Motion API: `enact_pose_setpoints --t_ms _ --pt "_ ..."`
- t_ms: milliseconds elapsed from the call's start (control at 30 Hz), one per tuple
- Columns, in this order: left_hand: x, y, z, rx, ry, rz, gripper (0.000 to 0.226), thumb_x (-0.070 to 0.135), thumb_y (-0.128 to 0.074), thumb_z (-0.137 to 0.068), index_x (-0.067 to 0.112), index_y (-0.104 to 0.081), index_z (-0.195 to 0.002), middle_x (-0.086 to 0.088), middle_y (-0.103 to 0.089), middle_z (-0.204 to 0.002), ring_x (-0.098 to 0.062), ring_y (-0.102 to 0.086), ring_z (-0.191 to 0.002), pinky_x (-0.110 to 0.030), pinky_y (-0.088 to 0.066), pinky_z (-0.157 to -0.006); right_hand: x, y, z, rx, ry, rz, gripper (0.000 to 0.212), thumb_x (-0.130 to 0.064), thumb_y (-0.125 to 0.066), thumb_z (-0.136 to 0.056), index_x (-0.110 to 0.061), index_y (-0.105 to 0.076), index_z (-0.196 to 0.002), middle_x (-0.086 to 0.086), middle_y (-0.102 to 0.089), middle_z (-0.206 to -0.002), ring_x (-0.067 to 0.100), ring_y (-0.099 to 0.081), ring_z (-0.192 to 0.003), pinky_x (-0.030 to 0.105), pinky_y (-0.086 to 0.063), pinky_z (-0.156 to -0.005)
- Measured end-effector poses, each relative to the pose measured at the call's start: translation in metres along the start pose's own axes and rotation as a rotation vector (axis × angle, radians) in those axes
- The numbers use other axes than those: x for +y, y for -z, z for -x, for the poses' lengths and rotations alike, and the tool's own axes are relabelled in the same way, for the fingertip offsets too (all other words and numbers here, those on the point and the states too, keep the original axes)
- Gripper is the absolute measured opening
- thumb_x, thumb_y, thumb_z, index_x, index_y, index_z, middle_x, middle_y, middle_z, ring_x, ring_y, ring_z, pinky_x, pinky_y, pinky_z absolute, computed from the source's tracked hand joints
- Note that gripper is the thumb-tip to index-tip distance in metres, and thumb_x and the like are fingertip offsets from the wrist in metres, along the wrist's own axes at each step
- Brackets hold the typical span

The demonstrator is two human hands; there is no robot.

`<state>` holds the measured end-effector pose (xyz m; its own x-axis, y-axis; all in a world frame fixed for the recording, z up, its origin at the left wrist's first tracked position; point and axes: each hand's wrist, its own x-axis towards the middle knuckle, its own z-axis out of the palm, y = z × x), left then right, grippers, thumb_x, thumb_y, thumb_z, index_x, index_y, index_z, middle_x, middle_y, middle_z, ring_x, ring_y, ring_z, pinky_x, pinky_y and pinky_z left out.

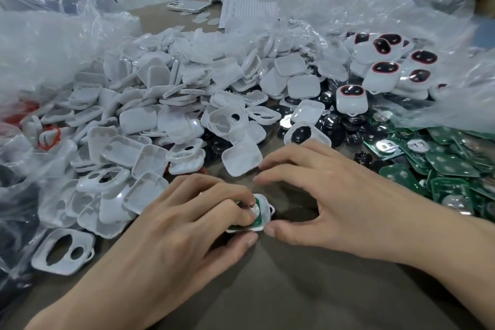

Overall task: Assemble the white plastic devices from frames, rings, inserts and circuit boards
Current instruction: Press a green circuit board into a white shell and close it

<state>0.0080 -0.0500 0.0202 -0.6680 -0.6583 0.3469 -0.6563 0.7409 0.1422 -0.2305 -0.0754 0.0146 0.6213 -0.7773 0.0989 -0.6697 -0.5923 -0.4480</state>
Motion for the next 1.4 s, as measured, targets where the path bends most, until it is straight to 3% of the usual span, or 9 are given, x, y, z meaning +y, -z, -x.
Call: enact_pose_setpoints --t_ms 67,233,367,533,633,900,1233,1400 --pt "0.0 0.0 0.001 -0.01 0.007 0.032 0.023 0.035 -0.061 -0.095 0.015 -0.071 -0.089 0.01 -0.068 -0.113 -0.013 -0.064 -0.102 -0.031 -0.05 -0.086 -0.001 0.0 0.0 -0.001 -0.004 0.013 0.054 -0.074 -0.046 -0.082 -0.044 -0.057 -0.125 -0.03 -0.041 -0.129 -0.008 -0.033 -0.12 0.005 -0.027 -0.099" --pt "0.001 0.0 0.002 0.026 -0.005 0.082 0.023 0.029 -0.065 -0.094 0.008 -0.073 -0.087 0.003 -0.069 -0.109 -0.015 -0.068 -0.096 -0.027 -0.054 -0.077 -0.006 0.0 -0.001 0.002 -0.014 -0.027 0.043 -0.07 -0.051 -0.08 -0.046 -0.058 -0.114 -0.033 -0.046 -0.118 -0.004 -0.038 -0.117 0.013 -0.032 -0.101" --pt "-0.001 0.001 0.002 0.14 -0.026 0.095 0.023 0.026 -0.068 -0.094 0.005 -0.073 -0.087 -0.001 -0.068 -0.109 -0.018 -0.066 -0.097 -0.027 -0.051 -0.082 -0.012 0.002 0.001 0.08 -0.048 -0.223 0.04 -0.061 -0.064 -0.074 -0.047 -0.056 -0.111 -0.035 -0.049 -0.102 -0.006 -0.048 -0.105 0.007 -0.035 -0.085" --pt "-0.001 0.001 0.003 0.277 -0.081 0.196 0.015 0.025 -0.069 -0.096 0.014 -0.059 -0.098 0.003 -0.062 -0.116 -0.017 -0.065 -0.101 -0.025 -0.05 -0.085 -0.017 0.008 0.003 0.128 -0.055 -0.418 0.043 -0.065 -0.069 -0.069 -0.054 -0.059 -0.11 -0.021 -0.055 -0.103 0.01 -0.06 -0.096 0.023 -0.047 -0.078" --pt "-0.002 0.001 0.003 0.302 -0.094 0.232 0.016 0.025 -0.07 -0.096 0.013 -0.058 -0.097 0.003 -0.061 -0.118 -0.015 -0.064 -0.1 -0.023 -0.048 -0.086 -0.018 0.008 0.004 0.138 -0.043 -0.447 0.042 -0.065 -0.07 -0.069 -0.055 -0.061 -0.109 -0.018 -0.058 -0.101 0.01 -0.061 -0.098 0.024 -0.047 -0.078" --pt "-0.002 0.003 0.003 0.318 -0.102 0.256 0.016 0.025 -0.07 -0.096 0.014 -0.059 -0.098 0.003 -0.062 -0.118 -0.017 -0.066 -0.1 -0.025 -0.049 -0.086 -0.019 0.007 0.003 0.166 -0.033 -0.459 0.041 -0.066 -0.07 -0.07 -0.058 -0.061 -0.109 -0.018 -0.059 -0.1 0.014 -0.063 -0.087 0.029 -0.049 -0.073" --pt "-0.005 0.001 0.003 0.293 -0.094 0.232 0.018 0.024 -0.073 -0.094 0.015 -0.058 -0.098 0.004 -0.062 -0.118 -0.016 -0.066 -0.102 -0.022 -0.047 -0.089 -0.015 0.006 0.004 0.146 -0.036 -0.416 0.042 -0.068 -0.068 -0.071 -0.06 -0.058 -0.111 -0.02 -0.057 -0.104 0.012 -0.061 -0.095 0.03 -0.051 -0.079" --pt "-0.005 0.001 0.003 0.149 -0.076 0.172 0.015 0.023 -0.072 -0.094 0.009 -0.069 -0.092 0.003 -0.068 -0.112 -0.016 -0.066 -0.098 -0.026 -0.053 -0.081 -0.01 0.004 0.002 0.082 0.0 -0.186 0.043 -0.068 -0.063 -0.078 -0.047 -0.061 -0.115 -0.033 -0.056 -0.105 0.002 -0.054 -0.106 0.018 -0.045 -0.084"
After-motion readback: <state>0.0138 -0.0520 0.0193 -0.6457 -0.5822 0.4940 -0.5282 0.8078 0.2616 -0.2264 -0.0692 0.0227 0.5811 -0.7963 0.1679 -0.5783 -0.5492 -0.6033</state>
